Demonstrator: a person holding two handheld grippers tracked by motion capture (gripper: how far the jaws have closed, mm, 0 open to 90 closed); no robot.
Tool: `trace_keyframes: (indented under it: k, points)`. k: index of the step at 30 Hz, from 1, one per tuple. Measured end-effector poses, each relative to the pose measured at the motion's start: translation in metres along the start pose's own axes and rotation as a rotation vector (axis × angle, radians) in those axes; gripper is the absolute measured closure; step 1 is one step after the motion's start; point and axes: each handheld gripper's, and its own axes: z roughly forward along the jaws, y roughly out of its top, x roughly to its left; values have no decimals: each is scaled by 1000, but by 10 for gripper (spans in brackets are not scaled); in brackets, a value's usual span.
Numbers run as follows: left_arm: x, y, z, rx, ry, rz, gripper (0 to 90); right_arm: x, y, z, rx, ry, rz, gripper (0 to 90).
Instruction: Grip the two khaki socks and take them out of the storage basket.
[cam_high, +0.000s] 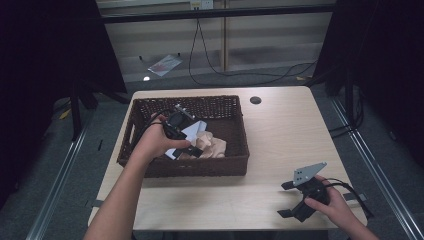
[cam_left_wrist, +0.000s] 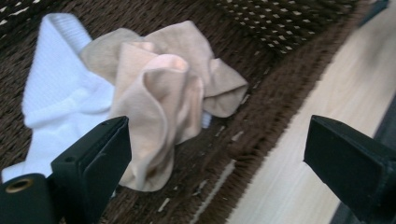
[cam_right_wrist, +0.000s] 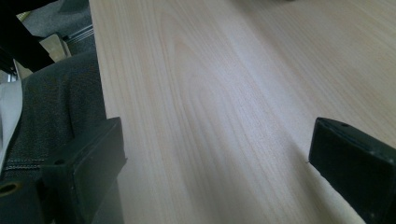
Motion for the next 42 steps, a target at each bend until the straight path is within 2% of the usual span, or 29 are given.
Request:
trace_keyframes:
  k: [7,10,20,30,34,36,38,39,42]
  points:
    - [11,1,11,18,20,-36,108,0,0,-1,-3,-1,2,33]
    - [15,2,14,12,38,-46,130,0,0,-1,-6,2,4,33]
    - [30,3,24,-2,55,-95,178,0,0,-1,-1,0,1,33]
    - [36,5,37,23,87,-83,238,0,0,-1,-2,6,2,33]
    - [38,7,43,30,86,-89,309,0,0,0,0,6,1,33]
    - [39,7,45,38,97,-69,350,0,0,0,0,5,1,33]
    - [40,6,48,46,93,-75,396,0,0,-1,0,7,4,33]
    - [41,6,50,53,92,-65,415,0,0,-1,1,4,2,33]
    - [43,5,52,74,92,-58,519,0,0,0,1,6,-2,33]
